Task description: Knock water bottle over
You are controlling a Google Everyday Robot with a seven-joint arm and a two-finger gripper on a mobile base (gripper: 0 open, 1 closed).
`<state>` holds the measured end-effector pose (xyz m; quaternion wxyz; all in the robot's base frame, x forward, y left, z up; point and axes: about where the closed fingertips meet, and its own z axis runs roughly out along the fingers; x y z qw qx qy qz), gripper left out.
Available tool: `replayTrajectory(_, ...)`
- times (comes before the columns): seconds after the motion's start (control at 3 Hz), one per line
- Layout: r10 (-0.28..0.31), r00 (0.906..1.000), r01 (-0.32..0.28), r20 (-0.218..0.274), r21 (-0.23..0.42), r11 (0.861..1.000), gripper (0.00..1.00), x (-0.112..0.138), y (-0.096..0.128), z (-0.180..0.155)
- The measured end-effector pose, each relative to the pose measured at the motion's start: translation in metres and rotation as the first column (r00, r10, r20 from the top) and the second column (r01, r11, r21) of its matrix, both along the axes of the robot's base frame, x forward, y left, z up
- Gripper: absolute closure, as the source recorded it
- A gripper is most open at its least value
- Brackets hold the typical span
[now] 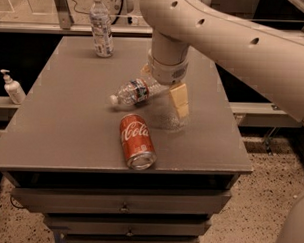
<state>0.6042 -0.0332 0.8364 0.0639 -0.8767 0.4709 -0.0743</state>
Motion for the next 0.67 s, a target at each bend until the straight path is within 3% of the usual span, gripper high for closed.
replayTrajectory(0.33, -0.002, 1.0000, 0.002, -0.002, -0.012, 1.000, 0.00, -0.001, -0.005, -0.001)
replayTrajectory(0.67, -0.044, 0.9989, 0.044, -0.015, 0.020, 0.999, 0.00, 0.007, -0.016, 0.007)
